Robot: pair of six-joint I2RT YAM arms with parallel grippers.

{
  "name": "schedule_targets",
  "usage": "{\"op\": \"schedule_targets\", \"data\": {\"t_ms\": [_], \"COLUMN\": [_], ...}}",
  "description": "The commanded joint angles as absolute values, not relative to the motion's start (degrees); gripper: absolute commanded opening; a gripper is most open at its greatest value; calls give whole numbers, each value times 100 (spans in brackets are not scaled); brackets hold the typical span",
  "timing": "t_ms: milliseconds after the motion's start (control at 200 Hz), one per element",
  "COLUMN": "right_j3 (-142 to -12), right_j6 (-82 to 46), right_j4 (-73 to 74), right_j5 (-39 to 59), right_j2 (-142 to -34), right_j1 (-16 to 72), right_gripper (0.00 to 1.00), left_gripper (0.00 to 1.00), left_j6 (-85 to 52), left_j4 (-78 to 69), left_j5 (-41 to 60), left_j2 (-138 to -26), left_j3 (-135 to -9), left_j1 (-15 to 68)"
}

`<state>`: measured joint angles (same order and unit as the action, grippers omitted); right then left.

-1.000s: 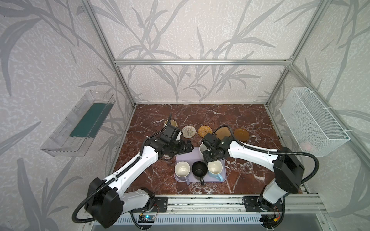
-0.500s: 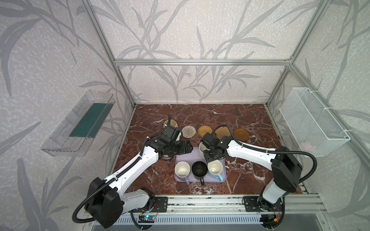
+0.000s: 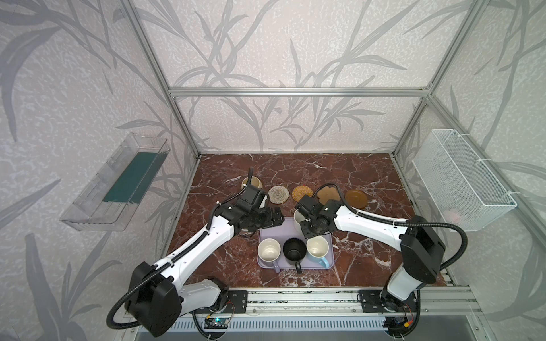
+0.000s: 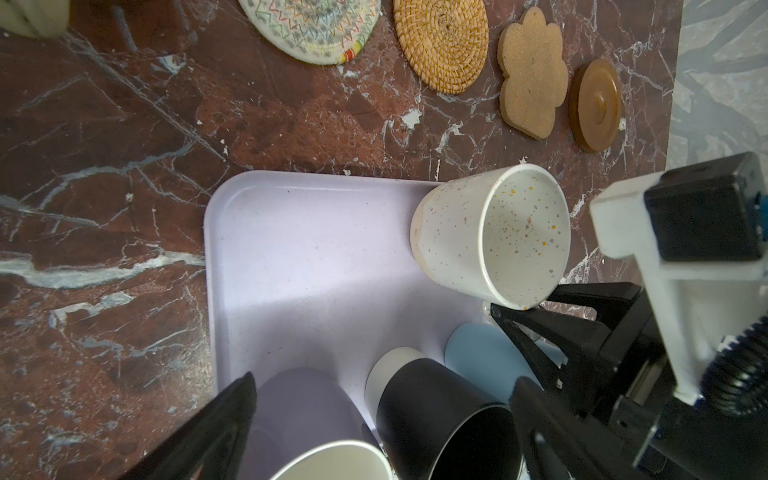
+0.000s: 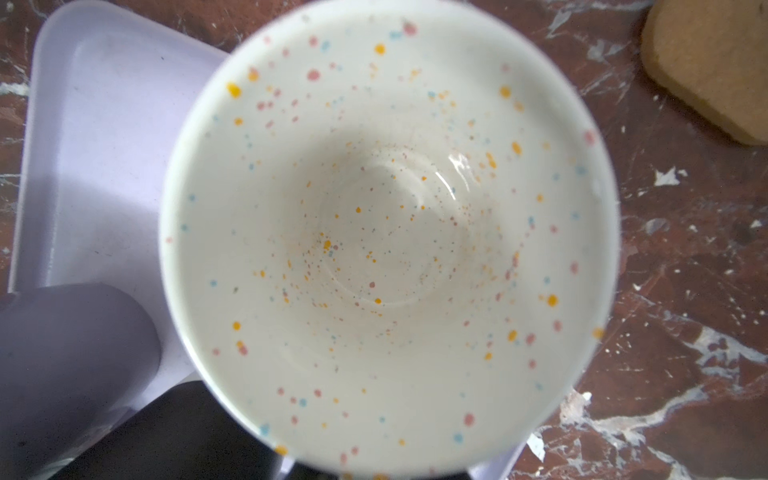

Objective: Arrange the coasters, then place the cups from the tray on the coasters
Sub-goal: 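Lower the right gripper into the white speckled mug while the left gripper hovers nearby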

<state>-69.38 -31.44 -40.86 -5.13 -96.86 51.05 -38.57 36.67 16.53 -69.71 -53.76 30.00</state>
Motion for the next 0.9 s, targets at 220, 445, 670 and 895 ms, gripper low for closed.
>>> {"op": "schedule_targets", "data": {"t_ms": [220,445,670,895], "right_j3": [-7129,-7097,-7128,-7096], "right_j6": [-3037,-2994,-2936,-2927], "right_j4": [-3832,-3699,-3625,-3595], "right_j5": [-747,-748,-754,-797], "right_j2": [-9747,-9660,-9522,-9234], "right_j1": [5090,5084,5091,5095], "right_gripper": [13,0,0,0], "left_gripper": [98,98,98,98], "left_j6": [-3828,-3876,-4023,-4097], "left_j4": [3668,3570,3321,3205], "left_j5": [1525,1539,1624,1649], "left_j2": [-6917,-6891,-6829,-6763], "left_j3": [-5344,-5358,-5302,-5249], "left_j1": [3029,3031,3028,3024]}}
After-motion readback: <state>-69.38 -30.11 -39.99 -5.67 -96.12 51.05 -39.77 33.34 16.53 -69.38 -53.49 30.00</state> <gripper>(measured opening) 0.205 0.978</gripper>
